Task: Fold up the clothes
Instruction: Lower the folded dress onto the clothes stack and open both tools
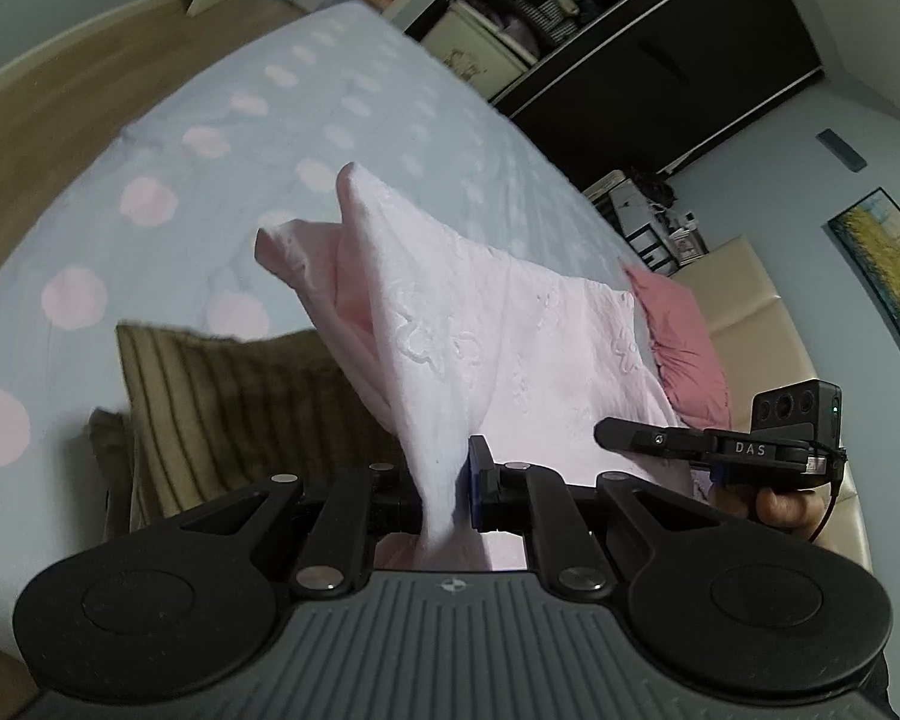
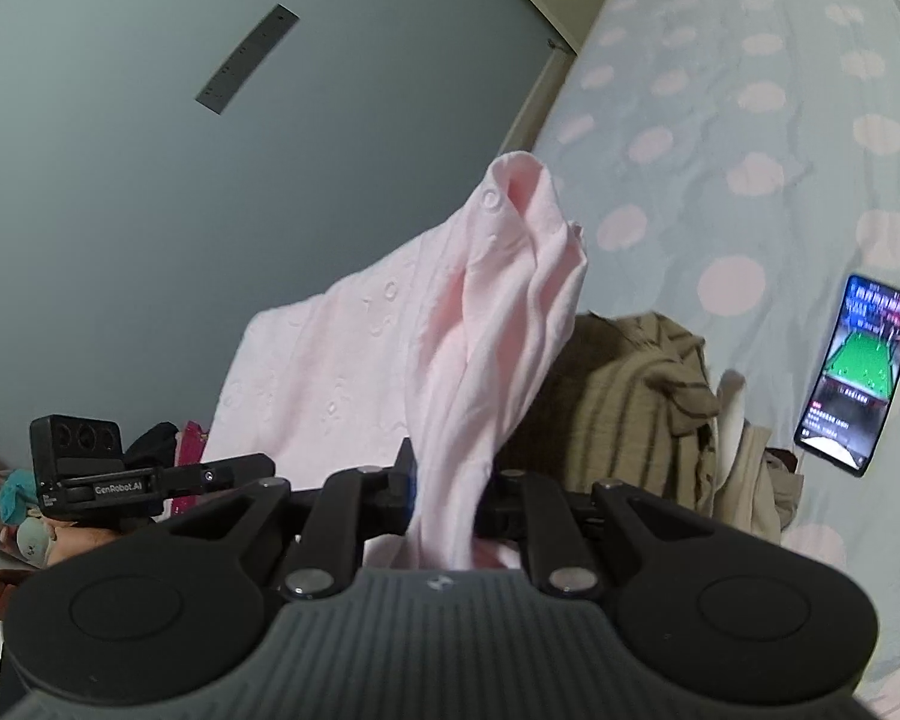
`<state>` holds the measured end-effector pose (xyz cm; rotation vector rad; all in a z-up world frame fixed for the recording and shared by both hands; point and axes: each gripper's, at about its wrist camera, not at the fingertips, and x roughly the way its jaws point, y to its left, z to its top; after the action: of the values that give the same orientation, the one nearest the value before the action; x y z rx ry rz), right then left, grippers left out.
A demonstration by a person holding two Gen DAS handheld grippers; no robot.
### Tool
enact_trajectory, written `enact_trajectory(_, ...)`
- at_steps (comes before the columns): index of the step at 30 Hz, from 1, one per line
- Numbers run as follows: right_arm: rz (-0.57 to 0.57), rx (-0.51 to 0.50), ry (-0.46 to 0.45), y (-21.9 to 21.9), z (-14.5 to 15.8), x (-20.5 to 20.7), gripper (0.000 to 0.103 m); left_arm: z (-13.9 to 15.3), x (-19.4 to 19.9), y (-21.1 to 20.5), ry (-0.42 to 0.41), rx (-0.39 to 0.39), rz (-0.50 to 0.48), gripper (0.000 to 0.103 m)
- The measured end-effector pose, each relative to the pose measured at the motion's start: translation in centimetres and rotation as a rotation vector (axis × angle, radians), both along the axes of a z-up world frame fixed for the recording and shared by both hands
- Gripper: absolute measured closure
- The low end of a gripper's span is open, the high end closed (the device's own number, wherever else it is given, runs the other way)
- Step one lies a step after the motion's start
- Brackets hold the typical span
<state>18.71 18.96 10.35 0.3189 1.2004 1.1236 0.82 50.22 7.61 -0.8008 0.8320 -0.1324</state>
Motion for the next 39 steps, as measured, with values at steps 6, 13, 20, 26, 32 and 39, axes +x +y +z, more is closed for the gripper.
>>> enact_trajectory(6, -0.005, 0.010, 0.053, -0.1, -4.2, 0.6, 0.087, -4.7, -0.2, 1.1, 0.040, -0.063, 0.019, 0.091)
enact_trajectory(13, -0.013, 0.066, -0.025, -1.5, -2.9, 0.3, 0.070, -3.1, -1.5, 1.3, -0.025, -0.041, 0.031, 0.085)
enact_trajectory(20, 0.015, 0.052, -0.445, -3.1, 3.7, -3.0, 0.070, 3.7, -4.1, -0.8, -0.116, 0.230, 0.011, 0.085)
enact_trajectory(26, 0.087, 0.020, -0.868, -1.3, 5.2, -10.0, 0.070, 6.0, -5.6, -5.3, -0.284, 0.389, -0.013, 0.082)
enact_trajectory(32, 0.100, -0.089, -1.190, 1.1, 1.7, -14.8, 0.075, 2.2, -5.2, -11.4, -0.270, 0.640, -0.013, 0.082)
enact_trajectory(39, 0.055, -0.047, -1.066, -0.9, -2.5, -13.5, 0.074, -1.4, -8.2, -12.4, -0.325, 0.601, 0.019, 0.082)
